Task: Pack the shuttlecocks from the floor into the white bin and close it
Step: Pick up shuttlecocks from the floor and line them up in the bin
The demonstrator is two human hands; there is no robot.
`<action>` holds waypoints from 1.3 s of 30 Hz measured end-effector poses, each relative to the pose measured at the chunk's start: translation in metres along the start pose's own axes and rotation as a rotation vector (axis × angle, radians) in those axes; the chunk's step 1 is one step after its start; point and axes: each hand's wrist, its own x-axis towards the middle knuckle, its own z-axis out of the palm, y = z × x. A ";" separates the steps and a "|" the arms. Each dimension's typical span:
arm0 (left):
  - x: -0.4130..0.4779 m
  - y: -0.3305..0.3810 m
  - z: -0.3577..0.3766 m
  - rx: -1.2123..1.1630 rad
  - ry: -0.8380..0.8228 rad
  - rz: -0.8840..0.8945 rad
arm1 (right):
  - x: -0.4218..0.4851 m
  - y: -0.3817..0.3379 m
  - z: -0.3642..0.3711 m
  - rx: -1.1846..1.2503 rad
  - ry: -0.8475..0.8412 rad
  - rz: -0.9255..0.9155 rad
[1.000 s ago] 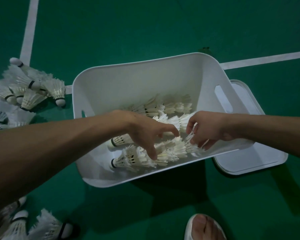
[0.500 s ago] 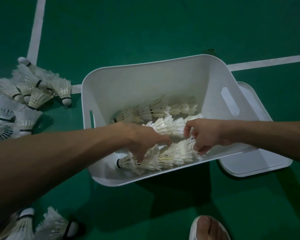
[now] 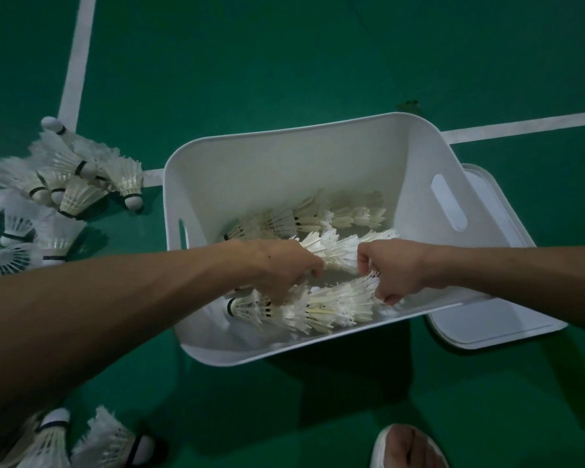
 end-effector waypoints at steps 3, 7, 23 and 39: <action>-0.001 0.001 0.000 -0.037 -0.040 0.008 | -0.004 -0.006 -0.006 -0.239 -0.018 -0.037; -0.005 0.001 -0.006 -0.094 -0.035 0.018 | -0.012 -0.007 -0.018 -0.218 -0.066 -0.036; -0.061 -0.014 -0.033 0.028 0.415 -0.159 | -0.045 -0.052 -0.051 -0.309 0.351 -0.171; -0.243 -0.119 -0.019 -0.083 0.622 -0.546 | -0.064 -0.221 -0.090 -0.222 0.709 -0.499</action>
